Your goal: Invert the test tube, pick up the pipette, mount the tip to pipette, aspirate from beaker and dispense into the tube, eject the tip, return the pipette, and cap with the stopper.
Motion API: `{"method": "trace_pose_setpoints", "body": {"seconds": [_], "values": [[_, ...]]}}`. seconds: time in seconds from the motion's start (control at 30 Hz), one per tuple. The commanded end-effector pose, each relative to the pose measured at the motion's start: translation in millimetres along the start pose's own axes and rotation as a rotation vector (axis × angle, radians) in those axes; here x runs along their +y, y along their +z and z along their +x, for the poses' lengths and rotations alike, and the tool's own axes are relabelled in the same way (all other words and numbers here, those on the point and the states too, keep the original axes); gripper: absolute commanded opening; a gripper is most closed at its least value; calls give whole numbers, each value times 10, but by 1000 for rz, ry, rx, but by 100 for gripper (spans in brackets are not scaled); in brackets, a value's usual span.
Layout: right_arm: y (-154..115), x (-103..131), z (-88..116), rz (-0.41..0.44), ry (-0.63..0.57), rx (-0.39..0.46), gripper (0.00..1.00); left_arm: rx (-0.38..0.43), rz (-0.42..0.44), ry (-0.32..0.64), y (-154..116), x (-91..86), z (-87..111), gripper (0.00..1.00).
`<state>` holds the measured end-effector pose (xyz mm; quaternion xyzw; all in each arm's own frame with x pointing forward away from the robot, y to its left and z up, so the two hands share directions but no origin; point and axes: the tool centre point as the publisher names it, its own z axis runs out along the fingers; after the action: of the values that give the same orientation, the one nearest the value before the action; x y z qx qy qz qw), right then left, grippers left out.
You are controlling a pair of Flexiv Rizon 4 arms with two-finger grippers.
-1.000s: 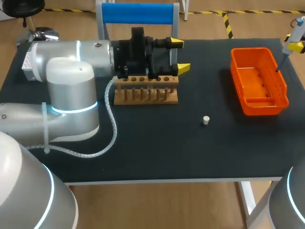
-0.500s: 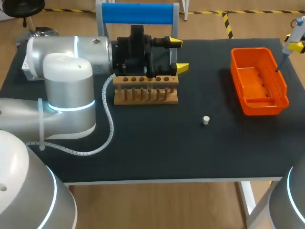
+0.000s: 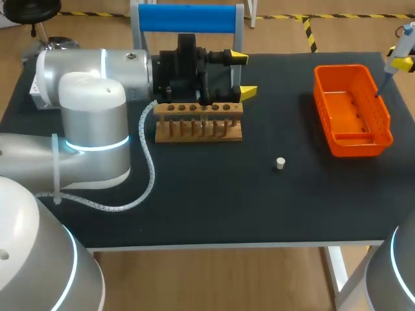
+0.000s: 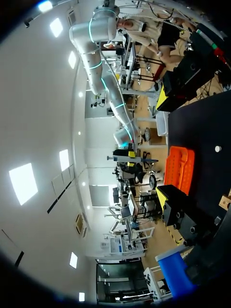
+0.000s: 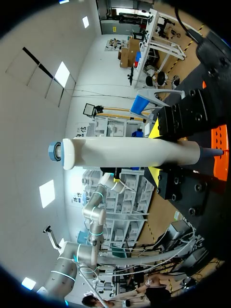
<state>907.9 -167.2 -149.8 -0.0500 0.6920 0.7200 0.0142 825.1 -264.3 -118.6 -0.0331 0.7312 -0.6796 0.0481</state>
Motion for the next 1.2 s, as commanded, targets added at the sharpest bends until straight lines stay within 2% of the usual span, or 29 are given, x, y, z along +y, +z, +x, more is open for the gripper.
{"method": "trace_pose_setpoints", "body": {"seconds": [0.03,0.33,0.6,0.93,1.2], "values": [[229,31,38,10,-2,27,0,-1,0,-1,8,-1,-1,100],[1096,62,116,17,-3,137,0,-1,0,-1,8,-1,-1,100],[1726,-39,124,19,5,165,0,-1,0,-1,8,-1,-1,100],[2359,-98,167,-12,-4,160,0,-1,0,-1,8,-1,-1,100],[2646,-149,317,-11,-5,120,0,-1,0,-1,8,-1,-1,100]]}}
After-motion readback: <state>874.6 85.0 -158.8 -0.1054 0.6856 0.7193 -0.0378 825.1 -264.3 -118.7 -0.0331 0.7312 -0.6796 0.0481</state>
